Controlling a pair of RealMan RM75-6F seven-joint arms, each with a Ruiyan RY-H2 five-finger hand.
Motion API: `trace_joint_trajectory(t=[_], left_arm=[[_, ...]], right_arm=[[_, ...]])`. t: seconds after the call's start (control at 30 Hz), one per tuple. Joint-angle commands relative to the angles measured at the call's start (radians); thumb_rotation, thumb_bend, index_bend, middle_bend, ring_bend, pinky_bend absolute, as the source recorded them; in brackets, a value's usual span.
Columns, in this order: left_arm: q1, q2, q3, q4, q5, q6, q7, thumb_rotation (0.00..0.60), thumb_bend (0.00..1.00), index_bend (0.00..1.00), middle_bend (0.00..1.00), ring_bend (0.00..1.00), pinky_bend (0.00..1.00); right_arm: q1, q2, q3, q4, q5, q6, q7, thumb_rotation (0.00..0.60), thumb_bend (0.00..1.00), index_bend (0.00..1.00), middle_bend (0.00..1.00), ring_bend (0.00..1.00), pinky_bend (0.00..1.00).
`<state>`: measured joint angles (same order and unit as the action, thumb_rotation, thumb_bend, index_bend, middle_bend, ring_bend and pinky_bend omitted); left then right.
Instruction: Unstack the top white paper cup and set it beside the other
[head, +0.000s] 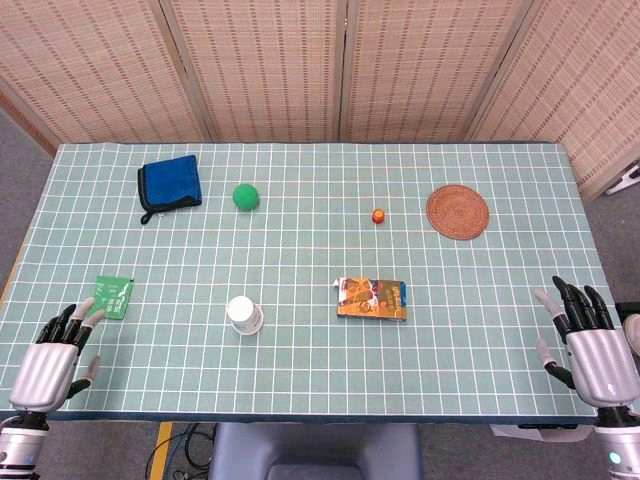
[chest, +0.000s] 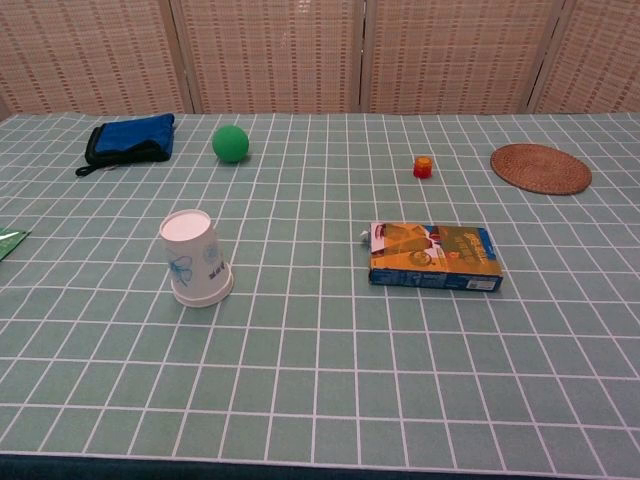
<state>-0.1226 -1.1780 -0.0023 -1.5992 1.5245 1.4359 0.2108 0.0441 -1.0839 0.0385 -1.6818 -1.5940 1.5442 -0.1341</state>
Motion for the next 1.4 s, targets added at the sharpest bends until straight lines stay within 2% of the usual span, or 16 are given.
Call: trace_joint_trajectory(t=[0.03, 0.4, 0.57, 0.73, 0.93, 1.17, 1.4], left_arm=[[0.001, -0.001, 0.002, -0.003, 0.0, 0.0, 0.002, 0.6, 0.45, 0.15, 0.04, 0.0, 0.12], [-0.013, 0.009, -0.014, -0.031, -0.017, -0.017, -0.004, 0.6, 0.45, 0.15, 0.04, 0.0, 0.12], [-0.066, 0.048, -0.04, -0.109, -0.053, -0.095, 0.039, 0.6, 0.45, 0.15, 0.04, 0.0, 0.12], [-0.144, 0.097, -0.084, -0.236, -0.147, -0.208, 0.144, 0.6, 0.45, 0.15, 0.01, 0.0, 0.12], [-0.223, 0.088, -0.115, -0.317, -0.274, -0.308, 0.243, 0.6, 0.45, 0.14, 0.0, 0.0, 0.08], [-0.286, 0.069, -0.133, -0.395, -0.391, -0.331, 0.356, 0.6, 0.45, 0.13, 0.0, 0.0, 0.0], [-0.38, 0.108, -0.177, -0.512, -0.553, -0.388, 0.399, 0.6, 0.45, 0.11, 0.0, 0.0, 0.0]], right_arm=[[0.0, 0.0, -0.001, 0.001, 0.0, -0.001, 0.001, 0.6, 0.39, 0.13, 0.01, 0.05, 0.02], [-0.007, 0.009, 0.001, -0.005, -0.002, 0.015, 0.011, 0.6, 0.39, 0.13, 0.01, 0.05, 0.02], [-0.005, 0.017, 0.007, -0.001, -0.005, 0.02, 0.033, 0.6, 0.39, 0.13, 0.01, 0.05, 0.02], [-0.009, 0.033, 0.022, 0.003, 0.018, 0.03, 0.08, 0.6, 0.39, 0.13, 0.01, 0.05, 0.02], [-0.007, 0.043, 0.032, 0.011, 0.014, 0.043, 0.116, 0.6, 0.39, 0.13, 0.01, 0.05, 0.02], [0.025, 0.035, 0.033, 0.027, 0.018, -0.011, 0.135, 0.6, 0.39, 0.13, 0.01, 0.05, 0.02], [0.056, 0.021, 0.039, 0.048, 0.026, -0.057, 0.146, 0.6, 0.4, 0.13, 0.01, 0.05, 0.02]])
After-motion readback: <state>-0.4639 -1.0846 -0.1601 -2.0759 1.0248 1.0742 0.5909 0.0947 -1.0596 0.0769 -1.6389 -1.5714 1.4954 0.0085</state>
